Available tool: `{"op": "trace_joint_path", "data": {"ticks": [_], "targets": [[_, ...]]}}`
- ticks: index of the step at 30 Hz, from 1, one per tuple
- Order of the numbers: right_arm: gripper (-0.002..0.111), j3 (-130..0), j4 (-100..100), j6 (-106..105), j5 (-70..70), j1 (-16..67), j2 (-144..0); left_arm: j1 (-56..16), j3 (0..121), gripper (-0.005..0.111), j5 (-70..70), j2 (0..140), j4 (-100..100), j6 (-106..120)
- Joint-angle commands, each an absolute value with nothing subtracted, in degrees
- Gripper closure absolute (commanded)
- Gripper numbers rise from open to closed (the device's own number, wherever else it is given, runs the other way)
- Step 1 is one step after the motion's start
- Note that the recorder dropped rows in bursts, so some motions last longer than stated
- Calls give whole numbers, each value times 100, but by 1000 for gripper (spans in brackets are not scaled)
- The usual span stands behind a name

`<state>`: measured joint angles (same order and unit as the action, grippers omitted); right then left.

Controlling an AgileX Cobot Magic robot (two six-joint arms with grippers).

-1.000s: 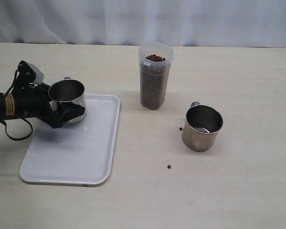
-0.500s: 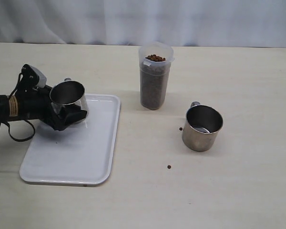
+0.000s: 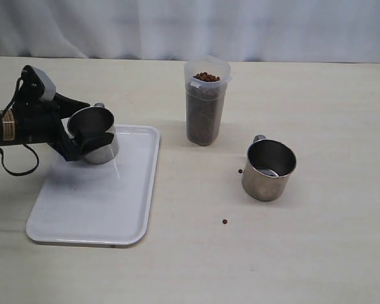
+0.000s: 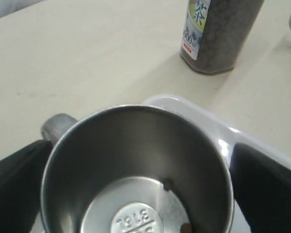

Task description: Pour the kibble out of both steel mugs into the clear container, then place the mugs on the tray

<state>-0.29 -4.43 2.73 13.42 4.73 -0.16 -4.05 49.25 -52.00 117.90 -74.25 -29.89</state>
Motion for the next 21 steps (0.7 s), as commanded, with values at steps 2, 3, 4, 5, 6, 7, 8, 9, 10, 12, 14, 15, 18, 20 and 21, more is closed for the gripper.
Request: {"op": "trace_joint_path", "data": {"ticks": [2, 3, 4, 5, 6, 7, 8, 9, 10, 12, 14, 15, 18, 20, 21], "targets": [[104, 0, -516, 263, 1358, 485, 0, -397, 4949, 16, -5382, 11456, -7477, -3347], [104, 0, -516, 263, 1358, 485, 0, -397, 4949, 16, -5423, 11371, -7495, -3404], [104, 0, -516, 263, 1358, 485, 0, -397, 4949, 16, -5466, 11281, -7522, -3465], [104, 0, -516, 263, 1358, 485, 0, -397, 4949, 16, -5494, 11202, -7580, -3500], [104, 0, -516, 263, 1358, 485, 0, -397, 4949, 17, -5572, 11086, -7638, -3516], [104, 0, -516, 263, 1358, 485, 0, -397, 4949, 17, -5648, 10961, -7705, -3635], [104, 0, -516, 263, 1358, 485, 0, -397, 4949, 17, -5687, 10854, -7732, -3793], [104, 0, -516, 263, 1358, 485, 0, -397, 4939, 17, -5715, 10703, -7732, -4038], [104, 0, -516, 263, 1358, 485, 0, -397, 4939, 19, -5723, 10533, -7736, -4376], [104, 0, -516, 263, 1358, 485, 0, -397, 4939, 30, -5723, 10168, -7828, -4972], [104, 0, -516, 263, 1358, 485, 0, -397, 4939, 54, -5663, 9793, -8117, -5421], [104, 0, -516, 263, 1358, 485, 0, -397, 4939, 69, -5627, 9570, -8299, -5662], [104, 0, -516, 263, 1358, 485, 0, -397, 4736, 107, -5734, 8895, -8651, -5835], [104, 0, -516, 263, 1358, 485, 0, -397, 4393, 107, -5606, 8313, -8319, -5837], [104, 0, -516, 263, 1358, 485, 0, -397, 4162, 107, -5451, 8045, -8104, -5790]]}}
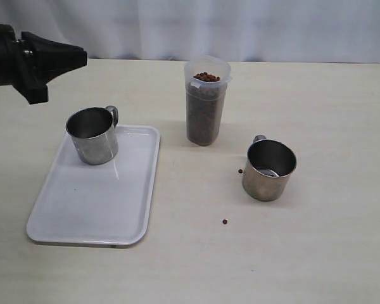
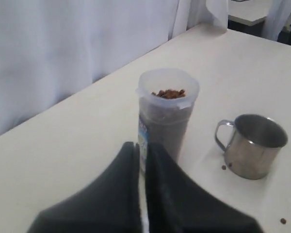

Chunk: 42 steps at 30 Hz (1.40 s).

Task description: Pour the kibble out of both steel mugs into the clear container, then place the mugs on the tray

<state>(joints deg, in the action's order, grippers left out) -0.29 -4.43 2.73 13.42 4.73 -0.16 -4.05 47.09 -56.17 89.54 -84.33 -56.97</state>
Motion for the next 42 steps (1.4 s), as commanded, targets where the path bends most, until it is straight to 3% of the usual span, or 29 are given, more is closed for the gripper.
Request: {"op": "trace_joint_path", "data": {"ticks": [1, 10, 21, 27, 30, 33, 42], "targets": [[104, 0, -516, 263, 1358, 485, 0, -397, 3920, 107, -5229, 7707, -7838, -5652], [104, 0, -516, 263, 1358, 485, 0, -397, 1559, 107, -3711, 4404, -4793, -3854], [104, 0, -516, 263, 1358, 485, 0, -397, 0, 107, -2346, 1681, -4540, -3903], [104, 0, -516, 263, 1358, 485, 0, -407, 0, 107, -1983, 1229, -4926, -4696], [104, 0, -516, 263, 1358, 485, 0, -407, 0, 107, -1293, 1240, -2281, -3024], [104, 0, -516, 263, 1358, 485, 0, -519, 0, 107, -803, 1240, -894, -1549], [104, 0, -516, 263, 1358, 485, 0, -1291, 0, 107, -199, 1240, -1190, -1371]]}}
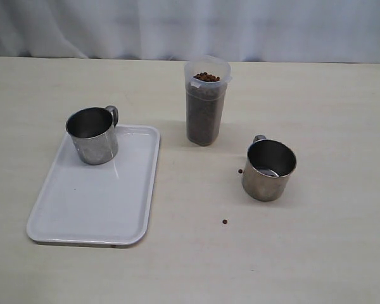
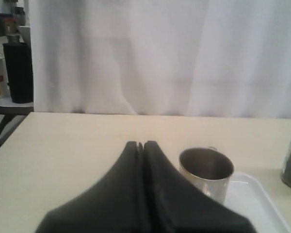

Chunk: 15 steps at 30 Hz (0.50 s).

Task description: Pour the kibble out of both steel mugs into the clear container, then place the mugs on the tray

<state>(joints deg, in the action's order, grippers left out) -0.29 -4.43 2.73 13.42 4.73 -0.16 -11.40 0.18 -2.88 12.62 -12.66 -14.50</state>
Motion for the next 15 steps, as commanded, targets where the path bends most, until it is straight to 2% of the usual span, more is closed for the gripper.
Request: {"op": "trace_joint_path", "data": {"ticks": [1, 7, 11, 15], "targets": [[104, 0, -516, 263, 1358, 485, 0, -1291, 0, 107, -199, 1240, -1190, -1371], [104, 0, -516, 263, 1358, 485, 0, -929, 0, 107, 482, 756, -1320, -1334], [104, 0, -516, 263, 1358, 485, 0, -927, 0, 107, 804, 80, -1321, -1334], [104, 0, -516, 263, 1358, 485, 0, -850, 0, 107, 1012, 0, -1321, -1324]]}}
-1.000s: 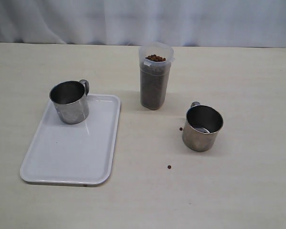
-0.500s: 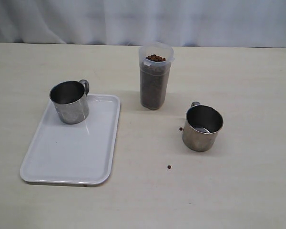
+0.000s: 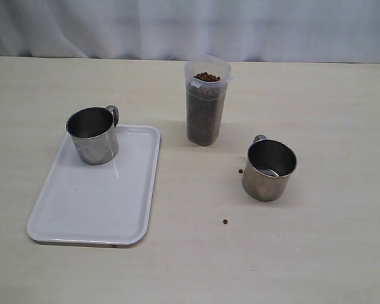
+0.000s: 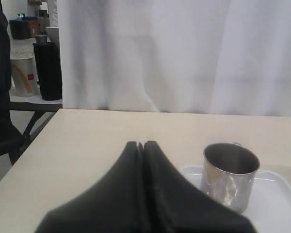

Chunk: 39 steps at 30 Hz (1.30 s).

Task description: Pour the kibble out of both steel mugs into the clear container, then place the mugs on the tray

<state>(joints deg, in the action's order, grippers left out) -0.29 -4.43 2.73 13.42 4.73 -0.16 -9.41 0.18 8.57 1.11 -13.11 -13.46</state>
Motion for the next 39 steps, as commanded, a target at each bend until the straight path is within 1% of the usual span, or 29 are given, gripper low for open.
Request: {"op": "trace_joint_path", "data": {"ticks": [1, 5, 13, 14, 17, 18, 39], "targets": [[104, 0, -516, 263, 1358, 485, 0, -769, 0, 107, 1012, 0, -1321, -1324], [104, 0, -503, 263, 1358, 485, 0, -485, 0, 107, 1042, 0, -1281, -1335], [104, 0, -503, 263, 1358, 485, 0, -472, 0, 107, 1144, 0, -1255, -1335], [104, 0, -503, 263, 1358, 485, 0, -472, 0, 107, 1158, 0, -1082, -1229], [104, 0, -503, 263, 1358, 485, 0, -472, 0, 107, 1181, 0, 95, 250], [104, 0, -503, 263, 1358, 485, 0, -472, 0, 107, 1192, 0, 131, 320], [104, 0, -503, 263, 1358, 485, 0, -472, 0, 107, 1074, 0, 354, -79]]}}
